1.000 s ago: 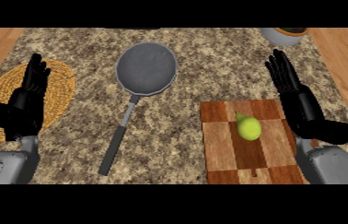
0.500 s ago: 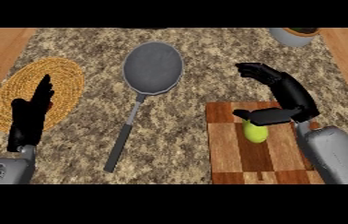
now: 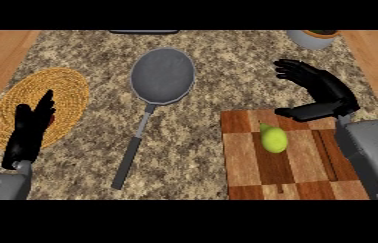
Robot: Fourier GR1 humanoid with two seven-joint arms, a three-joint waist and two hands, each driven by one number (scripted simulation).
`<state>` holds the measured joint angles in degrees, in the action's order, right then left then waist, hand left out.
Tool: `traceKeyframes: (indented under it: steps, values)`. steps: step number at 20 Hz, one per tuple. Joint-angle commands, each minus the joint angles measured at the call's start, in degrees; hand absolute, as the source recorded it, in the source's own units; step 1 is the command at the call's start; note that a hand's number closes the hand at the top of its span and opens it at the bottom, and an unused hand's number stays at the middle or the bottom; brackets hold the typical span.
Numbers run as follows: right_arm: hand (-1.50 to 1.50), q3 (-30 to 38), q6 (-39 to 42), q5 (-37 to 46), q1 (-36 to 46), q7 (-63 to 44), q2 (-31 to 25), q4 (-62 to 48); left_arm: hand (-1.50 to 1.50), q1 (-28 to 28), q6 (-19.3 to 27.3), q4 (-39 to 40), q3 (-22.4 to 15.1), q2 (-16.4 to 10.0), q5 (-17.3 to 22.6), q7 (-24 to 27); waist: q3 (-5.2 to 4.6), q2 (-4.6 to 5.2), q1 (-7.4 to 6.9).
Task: Pick the pear from the cutting board and place it in the pan
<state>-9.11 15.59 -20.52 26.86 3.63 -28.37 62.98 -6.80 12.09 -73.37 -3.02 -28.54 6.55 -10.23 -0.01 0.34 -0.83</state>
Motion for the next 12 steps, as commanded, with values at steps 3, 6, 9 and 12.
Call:
traceKeyframes:
  steps: [3, 6, 9, 12]
  values:
    - [-1.5, -2.2, 8.0, 3.1, 9.7, -8.4, -6.6, 0.7, 0.0, 0.7, 0.2, -1.6, -0.9, 1.1, -1.3, -0.8, -0.03, -0.33, -0.08]
    - [-1.5, -7.4, 9.8, 8.7, 15.6, -14.3, -8.2, 1.0, 0.0, -0.9, -1.1, 0.2, 0.2, 0.3, -0.2, -2.0, -0.12, -0.13, -0.95]
    - [-1.5, -13.1, 16.7, 13.3, 18.0, -15.9, -9.7, 0.2, 0.0, -1.7, -0.3, -2.0, -1.5, 1.3, -1.4, -3.4, -0.06, -0.08, -1.59]
    - [-1.5, -17.5, 21.7, 16.6, 23.9, -21.1, -9.2, -0.4, 0.0, -1.7, -0.9, -0.8, -1.2, 1.1, -1.5, -2.8, -0.14, 0.06, -1.95]
